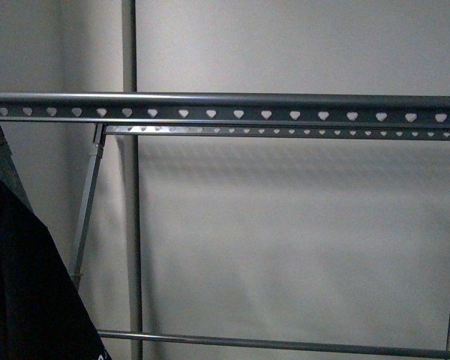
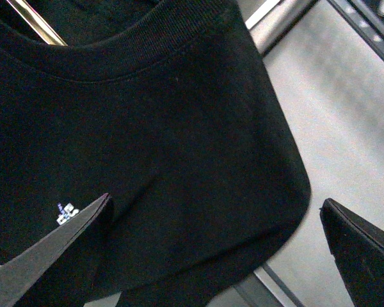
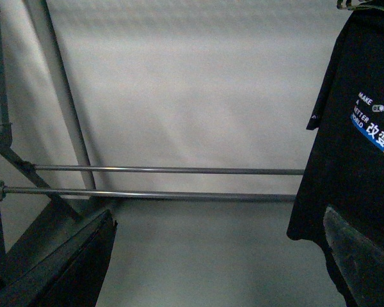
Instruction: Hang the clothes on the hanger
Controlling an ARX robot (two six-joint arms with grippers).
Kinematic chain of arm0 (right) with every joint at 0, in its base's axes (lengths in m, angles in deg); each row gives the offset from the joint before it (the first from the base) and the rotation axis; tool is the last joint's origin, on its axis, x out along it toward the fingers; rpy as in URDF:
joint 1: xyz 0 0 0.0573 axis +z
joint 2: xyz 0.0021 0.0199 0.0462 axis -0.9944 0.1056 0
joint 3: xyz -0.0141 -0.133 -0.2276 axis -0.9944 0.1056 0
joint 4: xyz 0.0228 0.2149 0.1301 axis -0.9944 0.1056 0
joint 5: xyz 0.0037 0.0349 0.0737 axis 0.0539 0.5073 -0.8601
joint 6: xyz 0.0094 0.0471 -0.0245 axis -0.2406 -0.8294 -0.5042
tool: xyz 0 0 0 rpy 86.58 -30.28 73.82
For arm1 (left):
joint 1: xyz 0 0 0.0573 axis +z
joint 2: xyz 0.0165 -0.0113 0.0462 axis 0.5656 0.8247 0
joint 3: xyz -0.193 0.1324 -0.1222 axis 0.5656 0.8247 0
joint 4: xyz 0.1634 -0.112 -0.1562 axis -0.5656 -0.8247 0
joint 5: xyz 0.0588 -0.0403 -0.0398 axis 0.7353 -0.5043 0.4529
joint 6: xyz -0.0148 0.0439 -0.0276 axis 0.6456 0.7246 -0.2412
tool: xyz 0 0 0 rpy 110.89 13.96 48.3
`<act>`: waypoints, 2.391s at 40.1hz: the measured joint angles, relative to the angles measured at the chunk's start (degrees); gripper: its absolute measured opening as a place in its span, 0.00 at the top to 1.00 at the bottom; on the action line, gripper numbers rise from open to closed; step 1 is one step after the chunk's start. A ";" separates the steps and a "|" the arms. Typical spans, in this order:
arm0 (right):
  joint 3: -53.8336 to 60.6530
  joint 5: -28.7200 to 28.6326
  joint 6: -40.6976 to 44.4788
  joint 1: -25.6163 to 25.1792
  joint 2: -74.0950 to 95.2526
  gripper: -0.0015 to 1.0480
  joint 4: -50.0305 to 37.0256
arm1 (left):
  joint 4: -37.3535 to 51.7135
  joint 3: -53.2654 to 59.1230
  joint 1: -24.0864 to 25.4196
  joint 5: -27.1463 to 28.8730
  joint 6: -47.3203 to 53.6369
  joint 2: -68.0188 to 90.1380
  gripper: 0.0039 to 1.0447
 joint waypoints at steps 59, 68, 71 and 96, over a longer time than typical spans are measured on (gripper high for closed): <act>0.00 0.00 0.00 0.00 0.00 0.07 0.00 | -28.92 9.07 -1.49 -54.73 50.95 -12.11 0.96; 0.00 -0.02 0.00 0.00 0.00 0.07 0.00 | -38.75 0.76 -3.48 -63.91 91.01 -8.57 0.96; -0.02 0.00 0.00 0.00 0.00 0.07 0.00 | -41.90 -0.92 -4.70 -64.32 100.08 -8.04 0.96; 0.00 0.02 0.00 0.00 0.00 0.07 0.00 | -38.42 -0.39 -13.53 -67.78 127.75 -10.05 0.96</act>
